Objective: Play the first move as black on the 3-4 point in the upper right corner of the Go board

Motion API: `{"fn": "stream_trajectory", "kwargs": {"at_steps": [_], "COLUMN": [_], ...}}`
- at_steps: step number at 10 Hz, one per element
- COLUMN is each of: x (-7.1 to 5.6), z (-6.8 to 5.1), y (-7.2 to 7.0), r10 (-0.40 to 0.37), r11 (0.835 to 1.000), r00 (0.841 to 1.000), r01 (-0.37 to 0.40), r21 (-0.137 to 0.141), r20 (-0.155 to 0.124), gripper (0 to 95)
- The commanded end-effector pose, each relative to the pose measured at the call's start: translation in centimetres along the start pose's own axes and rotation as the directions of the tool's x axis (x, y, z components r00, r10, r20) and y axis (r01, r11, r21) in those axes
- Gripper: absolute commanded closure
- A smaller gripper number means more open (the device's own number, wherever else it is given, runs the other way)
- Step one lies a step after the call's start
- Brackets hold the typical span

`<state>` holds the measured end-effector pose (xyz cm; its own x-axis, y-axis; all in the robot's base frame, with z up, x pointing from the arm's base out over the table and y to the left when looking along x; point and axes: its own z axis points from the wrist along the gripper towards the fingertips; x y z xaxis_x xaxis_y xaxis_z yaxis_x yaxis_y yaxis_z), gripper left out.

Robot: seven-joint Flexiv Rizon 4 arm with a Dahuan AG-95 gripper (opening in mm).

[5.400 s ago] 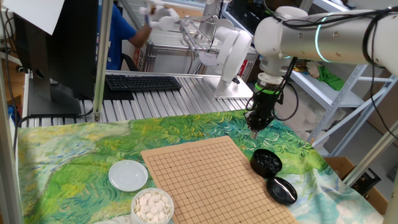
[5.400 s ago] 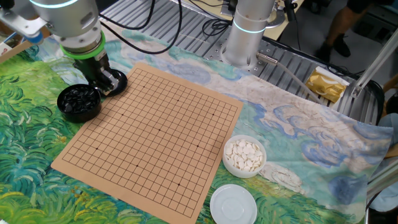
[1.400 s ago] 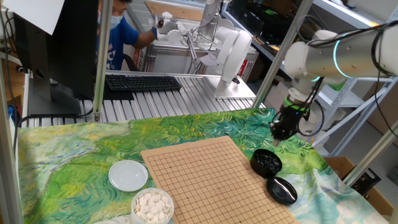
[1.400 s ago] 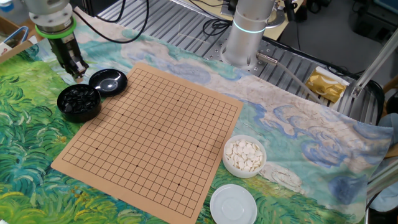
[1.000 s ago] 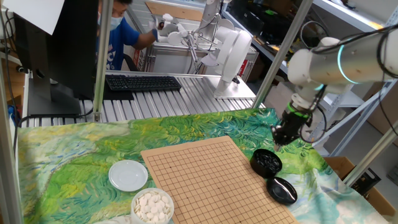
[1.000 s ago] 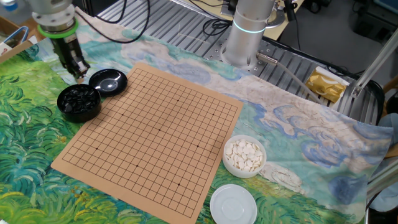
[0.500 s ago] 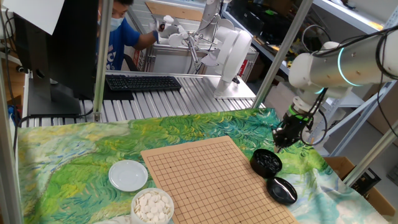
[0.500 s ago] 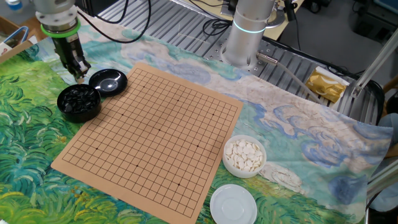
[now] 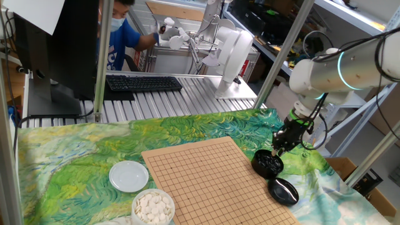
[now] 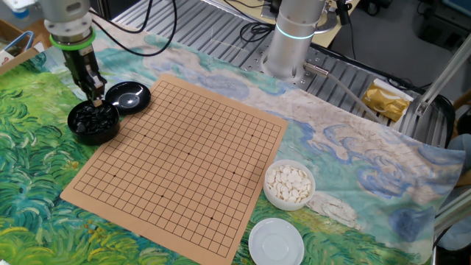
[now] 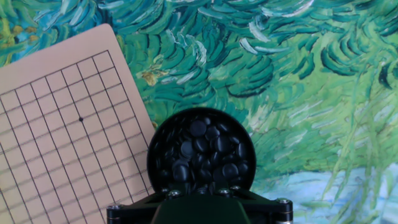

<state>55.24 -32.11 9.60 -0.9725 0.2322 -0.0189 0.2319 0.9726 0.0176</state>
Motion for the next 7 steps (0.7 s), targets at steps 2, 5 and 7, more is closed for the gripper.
{"fn": "stream_trajectory", "kwargs": {"at_steps": [2, 5, 7], "x": [0.3, 0.3, 0.4], "z": [0.8, 1.6, 2.2], "y": [0.1, 0.2, 0.2], "r10": [0.005, 0.003, 0.002], "r11": [1.0, 1.0, 1.0], "r00": [1.0, 1.0, 1.0], "r01": [-0.005, -0.003, -0.002], "r21": [-0.001, -0.004, -0.008], "r20": [0.002, 0.003, 0.003], "gripper": [76.0, 76.0, 95.0]}}
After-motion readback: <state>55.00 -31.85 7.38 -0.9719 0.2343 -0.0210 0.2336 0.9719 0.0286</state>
